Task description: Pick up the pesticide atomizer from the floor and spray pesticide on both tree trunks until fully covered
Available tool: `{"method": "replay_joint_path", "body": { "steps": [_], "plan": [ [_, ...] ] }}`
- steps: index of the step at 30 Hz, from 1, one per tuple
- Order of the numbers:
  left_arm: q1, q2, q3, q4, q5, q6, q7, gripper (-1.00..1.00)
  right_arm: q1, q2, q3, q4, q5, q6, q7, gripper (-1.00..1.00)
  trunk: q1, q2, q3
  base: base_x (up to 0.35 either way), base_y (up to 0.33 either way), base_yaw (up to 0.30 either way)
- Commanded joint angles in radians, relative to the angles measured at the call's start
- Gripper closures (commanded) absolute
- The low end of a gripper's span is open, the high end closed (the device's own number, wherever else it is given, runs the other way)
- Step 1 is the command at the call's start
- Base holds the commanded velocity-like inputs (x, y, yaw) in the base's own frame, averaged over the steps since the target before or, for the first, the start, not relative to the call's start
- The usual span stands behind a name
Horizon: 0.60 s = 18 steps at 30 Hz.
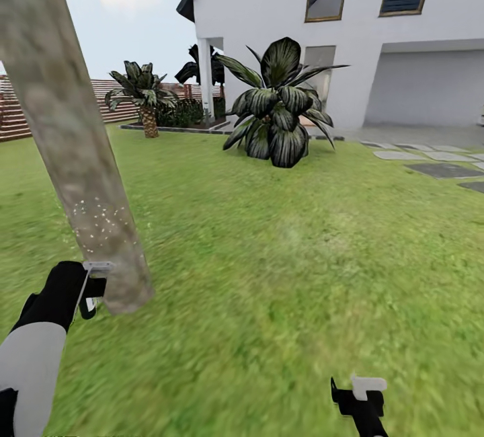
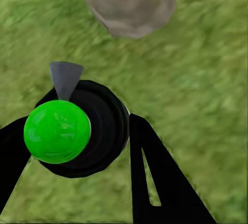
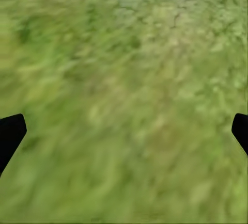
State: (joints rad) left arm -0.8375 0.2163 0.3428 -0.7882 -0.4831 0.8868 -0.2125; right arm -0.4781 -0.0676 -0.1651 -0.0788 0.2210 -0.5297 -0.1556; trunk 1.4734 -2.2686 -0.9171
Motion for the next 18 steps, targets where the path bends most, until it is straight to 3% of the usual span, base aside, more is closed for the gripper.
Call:
{"method": "replay_joint_path", "body": {
  "steps": [1, 4, 10, 18],
  "plan": [
    [0.011, 0.004, 0.004, -0.002, -0.005, 0.003, -0.01, 1.0, 0.0, 0.0, -0.007, 0.001, 0.011, -0.003, -0.004, -1.0, 0.0, 0.0, -0.001, 0.18, -0.241, 0.187],
    [0.035, 0.013, 0.004, -0.003, -0.006, 0.002, -0.01, 1.0, 0.0, -0.001, -0.007, 0.001, 0.011, -0.003, -0.004, -1.0, 0.0, 0.0, -0.001, 0.182, -0.239, 0.05],
    [0.037, 0.0, 0.001, -0.004, -0.003, 0.0, -0.01, 1.0, 0.0, -0.003, -0.007, 0.002, 0.011, -0.003, -0.004, -1.0, 0.0, 0.0, -0.001, 0.182, -0.239, 0.003],
    [0.038, 0.004, 0.005, -0.004, -0.003, -0.003, -0.011, 1.0, 0.0, -0.004, -0.007, 0.001, 0.011, -0.003, -0.004, -1.0, 0.0, 0.0, -0.001, 0.161, -0.242, 0.0]
  ]
}}
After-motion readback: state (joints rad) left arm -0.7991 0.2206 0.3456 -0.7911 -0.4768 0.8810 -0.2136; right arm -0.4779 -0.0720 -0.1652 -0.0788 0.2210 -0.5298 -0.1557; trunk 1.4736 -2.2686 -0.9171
